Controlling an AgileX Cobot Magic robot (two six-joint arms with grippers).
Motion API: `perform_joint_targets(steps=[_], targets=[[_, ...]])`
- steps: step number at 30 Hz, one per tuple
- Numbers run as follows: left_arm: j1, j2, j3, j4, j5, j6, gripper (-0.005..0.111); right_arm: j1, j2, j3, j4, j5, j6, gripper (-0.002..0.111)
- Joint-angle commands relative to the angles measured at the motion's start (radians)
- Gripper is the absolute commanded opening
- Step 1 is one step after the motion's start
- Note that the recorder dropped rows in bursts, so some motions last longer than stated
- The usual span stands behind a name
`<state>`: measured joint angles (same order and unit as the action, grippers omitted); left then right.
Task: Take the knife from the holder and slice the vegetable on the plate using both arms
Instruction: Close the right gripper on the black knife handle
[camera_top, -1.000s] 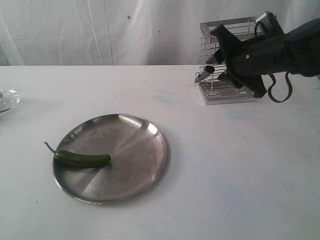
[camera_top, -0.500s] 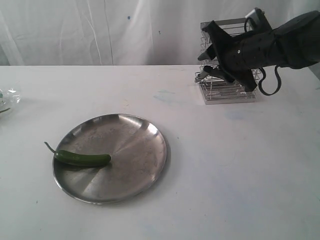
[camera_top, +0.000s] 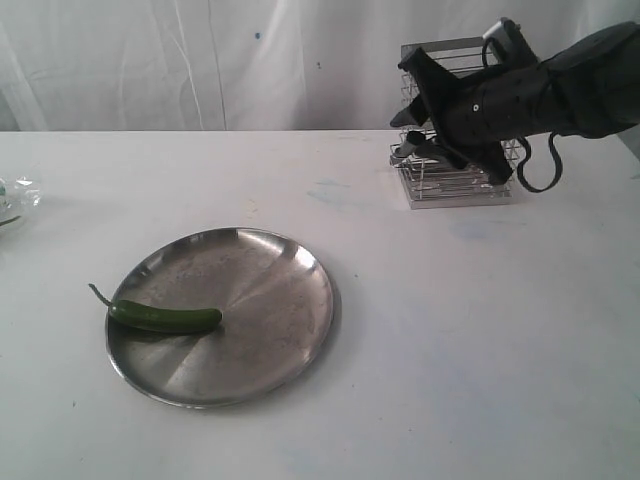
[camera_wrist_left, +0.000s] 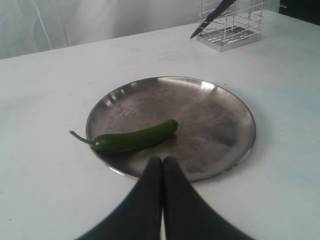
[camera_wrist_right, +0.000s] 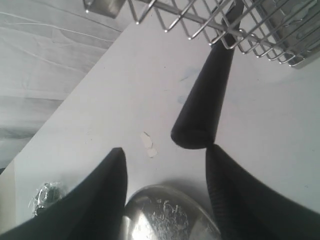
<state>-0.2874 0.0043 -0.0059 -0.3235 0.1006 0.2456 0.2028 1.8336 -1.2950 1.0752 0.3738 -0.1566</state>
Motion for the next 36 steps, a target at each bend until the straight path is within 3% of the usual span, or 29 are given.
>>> perform_joint_targets(steps=[1, 5, 36], targets=[[-0.003, -0.004, 0.006, -0.012, -0.003, 0.004, 0.000, -0.013, 0.007, -0.006, 0.002, -0.026, -0.012, 0.052], [-0.003, -0.004, 0.006, -0.012, -0.003, 0.004, 0.000, -0.017, 0.020, -0.006, 0.005, -0.022, 0.001, 0.059], [-0.003, -0.004, 0.006, -0.012, -0.003, 0.004, 0.000, -0.015, 0.075, -0.014, 0.027, -0.133, 0.020, 0.056]])
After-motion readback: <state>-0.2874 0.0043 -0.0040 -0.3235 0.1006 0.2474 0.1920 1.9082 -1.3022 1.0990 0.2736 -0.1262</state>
